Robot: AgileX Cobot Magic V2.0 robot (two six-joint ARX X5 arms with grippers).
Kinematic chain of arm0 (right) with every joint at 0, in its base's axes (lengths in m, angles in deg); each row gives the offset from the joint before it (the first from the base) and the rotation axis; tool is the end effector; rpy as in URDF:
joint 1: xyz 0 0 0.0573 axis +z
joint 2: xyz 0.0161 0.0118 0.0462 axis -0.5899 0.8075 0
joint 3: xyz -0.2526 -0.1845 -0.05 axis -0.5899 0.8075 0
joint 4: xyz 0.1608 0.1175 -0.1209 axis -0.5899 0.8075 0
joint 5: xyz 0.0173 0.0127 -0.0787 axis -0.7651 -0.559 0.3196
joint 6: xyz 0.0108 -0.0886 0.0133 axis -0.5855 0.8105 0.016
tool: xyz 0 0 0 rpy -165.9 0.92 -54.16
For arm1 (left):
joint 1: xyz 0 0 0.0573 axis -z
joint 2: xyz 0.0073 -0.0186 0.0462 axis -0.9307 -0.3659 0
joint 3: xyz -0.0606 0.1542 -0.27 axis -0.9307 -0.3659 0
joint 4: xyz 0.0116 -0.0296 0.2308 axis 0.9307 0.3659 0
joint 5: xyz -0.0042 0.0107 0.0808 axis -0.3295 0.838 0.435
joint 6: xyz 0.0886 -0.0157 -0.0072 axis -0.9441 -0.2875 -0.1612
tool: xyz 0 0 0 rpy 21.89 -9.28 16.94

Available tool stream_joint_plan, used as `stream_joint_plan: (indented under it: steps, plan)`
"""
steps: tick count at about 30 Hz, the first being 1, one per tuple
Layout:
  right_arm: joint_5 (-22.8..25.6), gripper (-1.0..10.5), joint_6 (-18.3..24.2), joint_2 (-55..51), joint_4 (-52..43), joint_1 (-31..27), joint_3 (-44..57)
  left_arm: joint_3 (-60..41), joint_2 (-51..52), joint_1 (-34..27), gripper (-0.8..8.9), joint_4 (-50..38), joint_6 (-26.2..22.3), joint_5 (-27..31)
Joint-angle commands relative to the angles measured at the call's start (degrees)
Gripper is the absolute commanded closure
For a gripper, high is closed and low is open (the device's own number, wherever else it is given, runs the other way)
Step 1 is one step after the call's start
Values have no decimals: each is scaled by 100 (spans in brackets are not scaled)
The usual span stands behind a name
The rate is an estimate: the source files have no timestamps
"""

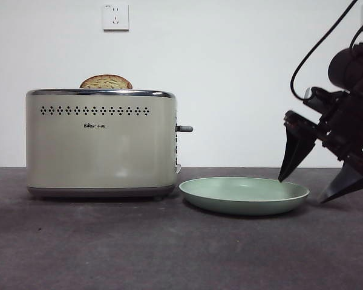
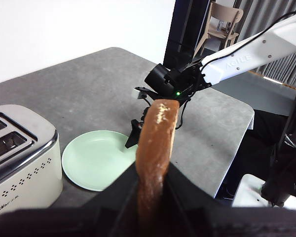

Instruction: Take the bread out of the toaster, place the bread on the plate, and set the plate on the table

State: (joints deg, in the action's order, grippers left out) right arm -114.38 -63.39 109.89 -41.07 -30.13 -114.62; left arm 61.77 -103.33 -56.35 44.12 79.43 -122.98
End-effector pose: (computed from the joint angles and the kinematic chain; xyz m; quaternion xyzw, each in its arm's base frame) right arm 0.3454 0.0701 0.1877 0.1313 0.5255 0.2029 0.8158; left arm 0.0749 -0.0709 0.4330 -0.0020 0.1540 -0.4665 0.8710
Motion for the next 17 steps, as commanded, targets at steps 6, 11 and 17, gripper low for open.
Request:
stream_joint_plan:
  steps: [6, 11, 17]
  plan:
    - [22, 779, -50, 201, -302, 87, -9, 7, -15, 20, 820, -26, 42, -46]
    - [44, 931, -50, 210, -417, 160, -9, 7, -96, 22, 820, 15, 42, -50]
    - [48, 959, -55, 229, -466, 160, -9, 7, -225, 68, 820, 15, 109, -72]
